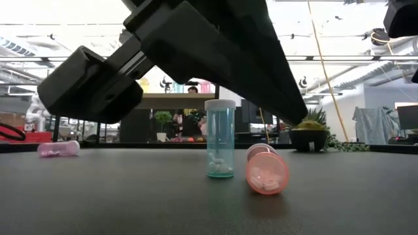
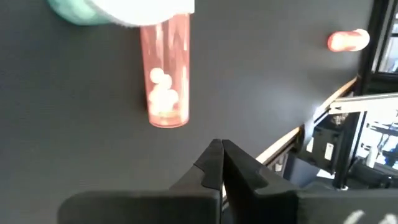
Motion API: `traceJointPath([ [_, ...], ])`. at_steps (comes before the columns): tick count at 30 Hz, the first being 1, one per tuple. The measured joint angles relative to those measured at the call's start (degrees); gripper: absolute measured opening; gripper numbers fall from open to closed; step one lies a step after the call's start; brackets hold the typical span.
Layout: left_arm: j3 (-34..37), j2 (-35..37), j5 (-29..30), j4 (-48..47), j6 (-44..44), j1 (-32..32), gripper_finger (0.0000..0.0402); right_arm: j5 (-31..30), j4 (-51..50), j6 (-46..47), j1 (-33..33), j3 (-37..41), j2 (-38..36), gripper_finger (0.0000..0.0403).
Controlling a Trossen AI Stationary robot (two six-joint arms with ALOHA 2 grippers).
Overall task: Pick and place medicine bottles onto shelf by color
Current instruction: Put the left orange pill bottle on the shelf aligned with the other orange pill bottle
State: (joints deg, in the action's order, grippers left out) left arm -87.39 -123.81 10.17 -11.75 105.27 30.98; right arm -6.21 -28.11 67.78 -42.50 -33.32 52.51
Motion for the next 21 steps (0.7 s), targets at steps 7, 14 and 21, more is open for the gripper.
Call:
traceJointPath([
  [7,-0.04,0.02,0.90,-1.73,-1.24,-1.30,0.0020,-3.73,-0.01,3.29,-2.76,0.00,0.00,0.0176],
  [14,-0.04,0.02,0.78,-1.80,-5.60,-3.01,0.0068,-4.49,0.02,6.54,-4.50,0.00,0.00,0.0176],
  [21,-0.04,0.02,0.33,-3.61,-6.01,-3.65,0.0150,-4.50,0.03,8.19,-6.12,0.00,0.00,0.0176],
])
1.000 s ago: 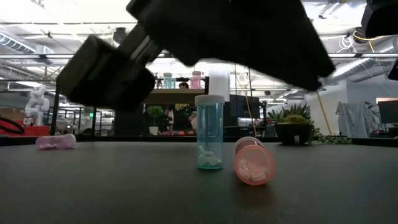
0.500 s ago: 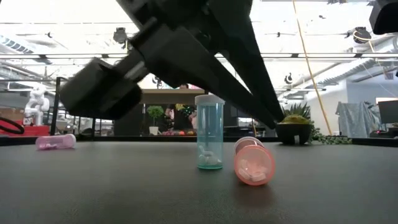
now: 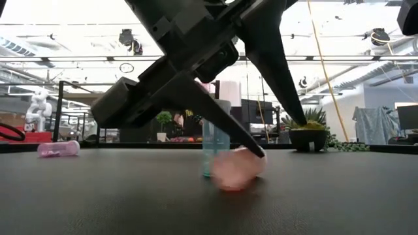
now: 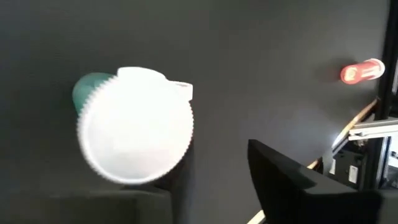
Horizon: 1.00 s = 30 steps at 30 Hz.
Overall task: Pick and place medicine bottles onto shelf by color
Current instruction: Put the left orange pill bottle on the shelf aligned with the other orange pill bottle
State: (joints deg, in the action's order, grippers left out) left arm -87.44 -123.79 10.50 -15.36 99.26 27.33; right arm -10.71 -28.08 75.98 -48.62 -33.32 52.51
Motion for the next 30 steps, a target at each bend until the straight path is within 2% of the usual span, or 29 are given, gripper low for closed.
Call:
traceJointPath([
  [7,0.02,0.00,-2.30,-1.52,-0.04,-0.42,0.0186,-0.08,0.00,0.32,-0.37,0.00,0.00,0.0176],
  [15,0.02,0.07,-16.84,-1.34,-7.23,-0.36,0.0180,0.27,0.00,-0.15,-0.37,0.00,0.00,0.0176],
  [18,0.11,1.31,-17.96,-1.20,-10.08,0.25,0.0166,0.27,-0.02,-0.24,-0.37,0.00,0.00,0.0176],
  [21,0.09,3.70,-15.55,-2.62,-14.38,0.78,0.0152,0.29,-0.02,-0.32,-0.37,0.00,0.00,0.0176],
  [28,-0.02,7.69,0.61,-5.58,-27.08,2.16,0.0145,0.27,-0.41,-0.60,-0.39,0.02,0.02,0.0176],
  [30,0.00,7.67,2.64,-6.07,-29.48,2.41,0.0154,0.29,-0.19,-0.51,-0.41,0.02,0.01,0.0176],
])
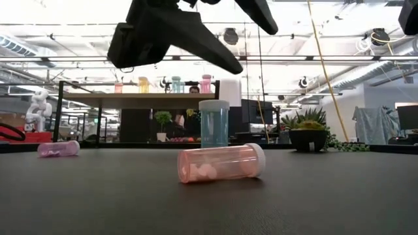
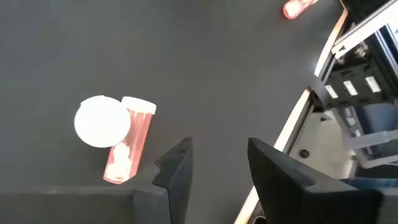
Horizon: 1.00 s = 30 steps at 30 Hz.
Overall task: Pick and place medicine bottles onto shelf by color
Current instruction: Put the left orange pill bottle on the shelf aligned with the other orange pill bottle
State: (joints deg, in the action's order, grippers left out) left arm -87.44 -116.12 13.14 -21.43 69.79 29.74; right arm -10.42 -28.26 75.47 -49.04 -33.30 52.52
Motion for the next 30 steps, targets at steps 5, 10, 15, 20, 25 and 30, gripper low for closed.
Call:
traceJointPath([
  [5,0.00,-0.06,0.46,0.77,-3.59,-0.01,0.0182,-0.02,0.10,0.17,-0.35,0.02,0.01,0.0176],
  [10,0.02,-0.06,0.49,4.64,-10.77,0.07,0.0192,-0.21,0.13,0.19,-0.97,0.02,0.01,0.0176],
  [15,0.13,-1.10,1.73,4.49,-17.06,0.51,0.0184,-1.57,0.12,0.22,-1.01,0.02,0.01,0.0176],
  [20,0.04,-1.65,4.51,6.79,-25.08,0.82,0.0183,-1.70,0.13,0.23,-1.01,0.02,0.01,0.0176],
  [25,0.07,-2.98,4.57,9.74,-31.76,0.87,0.0205,-1.70,0.13,0.21,-1.01,0.02,0.01,0.0176],
  [30,0.05,-4.35,4.93,9.63,-32.72,0.43,0.0240,-1.72,0.13,0.32,-1.01,0.02,0.01,0.0176],
])
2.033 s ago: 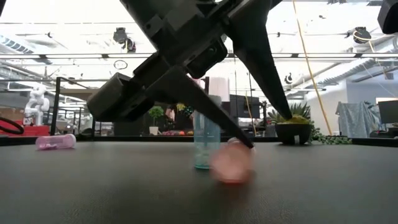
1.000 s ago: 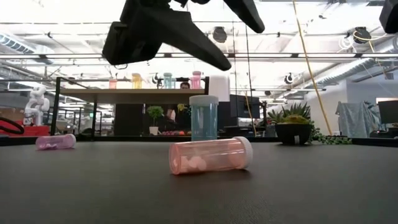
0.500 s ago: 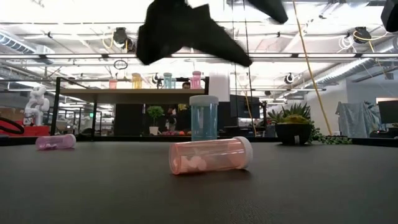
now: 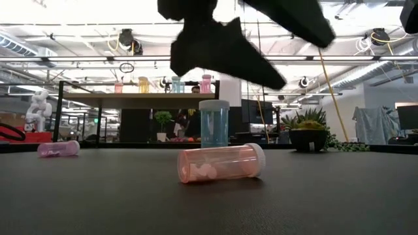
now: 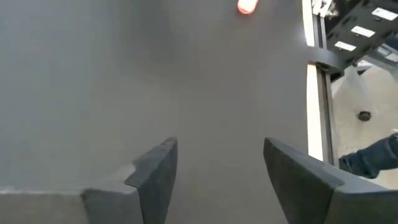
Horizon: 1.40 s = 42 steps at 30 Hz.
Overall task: Pick and place medicine bottles onto shelf by color
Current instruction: Put the left orange pill bottle on the shelf aligned with the other orange pill bottle
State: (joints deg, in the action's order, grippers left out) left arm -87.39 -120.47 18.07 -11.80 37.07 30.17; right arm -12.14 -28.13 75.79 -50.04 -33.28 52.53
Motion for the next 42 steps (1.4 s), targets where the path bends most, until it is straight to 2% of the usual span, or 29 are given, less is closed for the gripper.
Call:
traceJointPath([
  [6,-0.05,-1.36,-1.58,-1.12,-2.17,-0.41,0.0257,-0.04,0.03,0.26,0.00,0.00,0.00,0.0176],
  [13,-0.01,-1.99,-1.97,-8.32,-2.48,-0.84,0.0257,-0.02,-0.02,0.56,0.00,-0.02,-0.01,0.0176],
  [24,-0.01,-2.34,-0.09,-8.38,0.97,-3.24,0.0257,0.20,-0.02,1.14,0.00,-0.02,-0.02,0.0176],
  [30,-0.01,-3.63,-6.16,-7.69,2.50,-4.25,0.0257,0.37,-0.01,1.55,0.00,-0.02,0.00,0.0176],
  [42,-0.01,-3.69,-7.61,-8.10,6.79,-4.61,0.0247,0.42,-0.01,1.55,0.00,-0.02,-0.01,0.0176],
])
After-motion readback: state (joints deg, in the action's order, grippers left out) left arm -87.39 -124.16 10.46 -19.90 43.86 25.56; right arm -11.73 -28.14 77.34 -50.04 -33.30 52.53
